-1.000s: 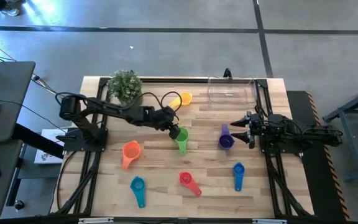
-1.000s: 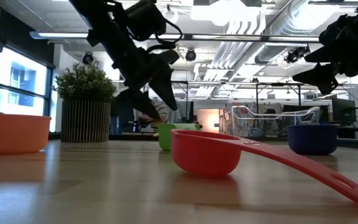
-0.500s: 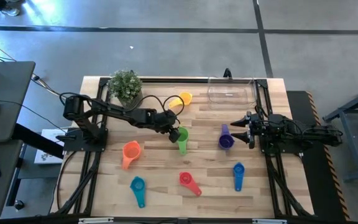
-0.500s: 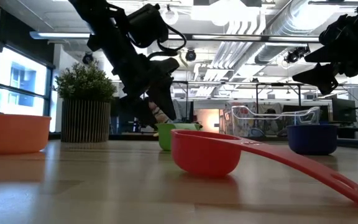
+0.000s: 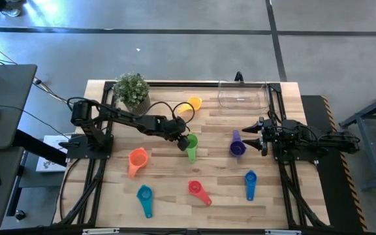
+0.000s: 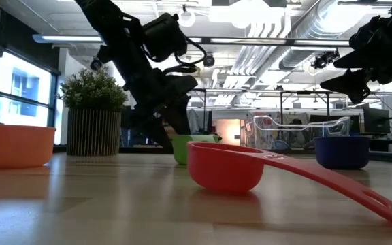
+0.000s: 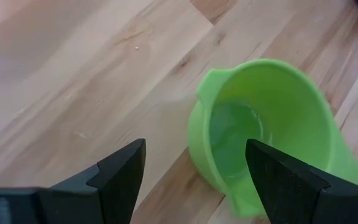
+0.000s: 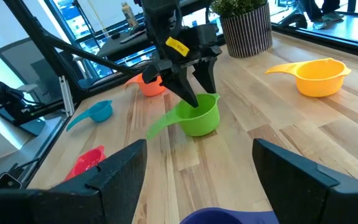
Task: Nest measuring cups in basket
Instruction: Stack the green measuring cup on top of the orange measuring cup
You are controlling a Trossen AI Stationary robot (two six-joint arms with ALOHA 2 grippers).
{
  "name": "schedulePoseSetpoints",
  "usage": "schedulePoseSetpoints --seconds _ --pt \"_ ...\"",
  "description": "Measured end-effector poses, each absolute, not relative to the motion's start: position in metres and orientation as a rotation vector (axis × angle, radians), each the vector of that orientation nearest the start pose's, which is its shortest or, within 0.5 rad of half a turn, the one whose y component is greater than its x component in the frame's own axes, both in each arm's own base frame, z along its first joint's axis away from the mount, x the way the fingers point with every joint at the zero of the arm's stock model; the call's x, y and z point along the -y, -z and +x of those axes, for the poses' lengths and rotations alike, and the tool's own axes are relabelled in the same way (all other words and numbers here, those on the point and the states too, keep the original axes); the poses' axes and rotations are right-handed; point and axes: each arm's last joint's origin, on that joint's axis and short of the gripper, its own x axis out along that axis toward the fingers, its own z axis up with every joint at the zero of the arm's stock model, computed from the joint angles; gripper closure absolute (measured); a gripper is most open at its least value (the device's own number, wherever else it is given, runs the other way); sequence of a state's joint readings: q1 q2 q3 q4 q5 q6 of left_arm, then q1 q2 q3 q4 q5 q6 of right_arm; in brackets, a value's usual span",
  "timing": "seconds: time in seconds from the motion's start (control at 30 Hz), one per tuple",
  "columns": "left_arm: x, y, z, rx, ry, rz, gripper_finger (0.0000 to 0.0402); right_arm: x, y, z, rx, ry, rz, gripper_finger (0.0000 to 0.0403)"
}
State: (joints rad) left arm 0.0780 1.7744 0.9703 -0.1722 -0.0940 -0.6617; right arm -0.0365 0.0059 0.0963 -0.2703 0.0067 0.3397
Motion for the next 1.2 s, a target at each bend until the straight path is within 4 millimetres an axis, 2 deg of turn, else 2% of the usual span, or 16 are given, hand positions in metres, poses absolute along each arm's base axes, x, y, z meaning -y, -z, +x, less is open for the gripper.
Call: schedulePoseSetpoints --seconds 0.1,0.2,0.77,1.03,1.2 --pt "-0.029 -0.147 0.339 -0.889 -0.475 -0.598 0.0145 0.003 -0.17 0.09 -0.171 0.073 0.341 0.0119" --pt "-0.029 -0.147 0.34 -0.883 -0.476 -0.597 0.0172 0.003 -0.17 0.09 -0.171 0.073 0.341 0.0119" --pt "-0.03 -0.148 0.34 -0.875 -0.476 -0.565 0.0388 0.003 -0.17 0.09 -0.171 0.073 0.341 0.0119" --pt "-0.027 -0.148 0.34 -0.899 -0.417 -0.574 0.0395 0.003 -0.17 0.09 -0.171 0.073 0.341 0.0119" --pt "-0.023 -0.157 0.335 -0.919 -0.377 -0.562 0.0395 0.003 -0.17 0.09 -0.171 0.073 0.341 0.0119"
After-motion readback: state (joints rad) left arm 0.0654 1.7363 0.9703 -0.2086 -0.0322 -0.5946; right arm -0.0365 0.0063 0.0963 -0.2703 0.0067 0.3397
